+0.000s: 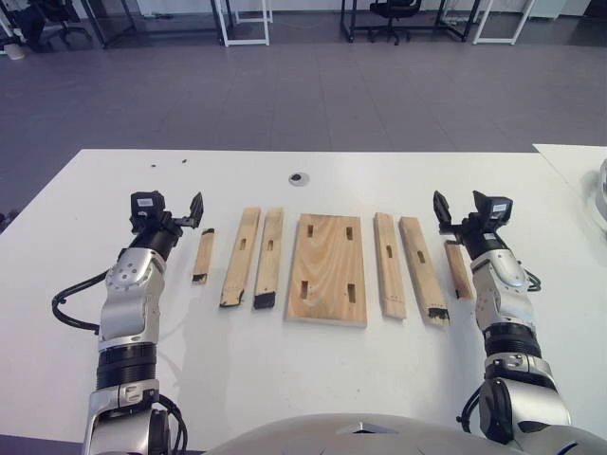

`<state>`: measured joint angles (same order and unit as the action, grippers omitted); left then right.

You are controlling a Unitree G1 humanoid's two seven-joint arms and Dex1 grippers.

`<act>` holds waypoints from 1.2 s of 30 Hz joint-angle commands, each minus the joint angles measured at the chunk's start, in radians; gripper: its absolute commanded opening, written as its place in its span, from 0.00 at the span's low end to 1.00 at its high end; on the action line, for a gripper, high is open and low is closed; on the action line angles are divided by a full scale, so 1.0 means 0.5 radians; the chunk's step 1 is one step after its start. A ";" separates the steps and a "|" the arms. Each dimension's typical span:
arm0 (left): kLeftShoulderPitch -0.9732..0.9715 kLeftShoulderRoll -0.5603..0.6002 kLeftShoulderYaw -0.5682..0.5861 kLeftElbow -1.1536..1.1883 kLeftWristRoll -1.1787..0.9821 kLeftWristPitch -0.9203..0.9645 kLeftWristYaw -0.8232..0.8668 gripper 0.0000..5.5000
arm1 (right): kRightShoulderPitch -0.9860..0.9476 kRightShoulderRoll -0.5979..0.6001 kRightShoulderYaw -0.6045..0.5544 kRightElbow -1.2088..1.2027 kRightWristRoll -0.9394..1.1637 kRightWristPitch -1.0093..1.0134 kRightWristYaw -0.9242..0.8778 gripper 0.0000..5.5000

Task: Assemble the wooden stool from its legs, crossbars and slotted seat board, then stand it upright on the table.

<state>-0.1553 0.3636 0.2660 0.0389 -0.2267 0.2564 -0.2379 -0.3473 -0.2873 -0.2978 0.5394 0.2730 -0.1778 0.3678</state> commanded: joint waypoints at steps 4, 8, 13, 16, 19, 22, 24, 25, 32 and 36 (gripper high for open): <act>0.248 -0.035 -0.075 -0.076 0.008 0.329 0.014 0.83 | 0.012 -0.028 0.008 0.052 -0.049 -0.006 -0.057 0.84; 0.342 -0.034 -0.136 -0.075 0.026 0.381 -0.022 0.75 | 0.018 -0.019 0.019 0.059 -0.063 -0.010 -0.078 0.84; 0.383 -0.022 -0.169 -0.060 0.042 0.406 -0.032 0.61 | 0.030 -0.005 0.023 0.057 -0.074 -0.008 -0.091 0.84; 0.407 -0.031 -0.183 -0.071 0.044 0.383 -0.044 0.51 | 0.036 -0.010 0.032 0.063 -0.091 0.005 -0.099 0.84; 0.435 -0.031 -0.204 -0.053 0.059 0.355 -0.055 0.42 | 0.044 -0.014 0.052 0.066 -0.113 0.037 -0.111 0.84; 0.483 -0.011 -0.219 -0.021 0.089 0.351 -0.059 0.30 | 0.036 -0.019 0.082 0.052 -0.137 0.081 -0.141 0.84; 0.508 0.007 -0.214 0.021 0.105 0.333 -0.068 0.24 | 0.020 -0.014 0.067 0.013 -0.105 0.128 -0.138 0.84; 0.515 0.013 -0.208 0.035 0.109 0.322 -0.072 0.23 | 0.015 -0.012 0.056 -0.014 -0.080 0.157 -0.131 0.84; -0.061 -0.050 -0.264 -0.103 0.085 -0.149 -0.148 0.23 | -0.068 0.093 0.026 -0.446 0.449 0.733 0.125 0.84; -0.507 -0.207 -0.571 0.007 0.127 -0.358 -0.342 0.23 | -0.209 0.366 0.162 -0.965 1.089 1.370 0.159 0.84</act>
<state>-0.3462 0.2792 0.0291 0.0062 -0.1844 0.1158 -0.3756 -0.4027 -0.1503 -0.2460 0.1576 0.7129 0.3950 0.4502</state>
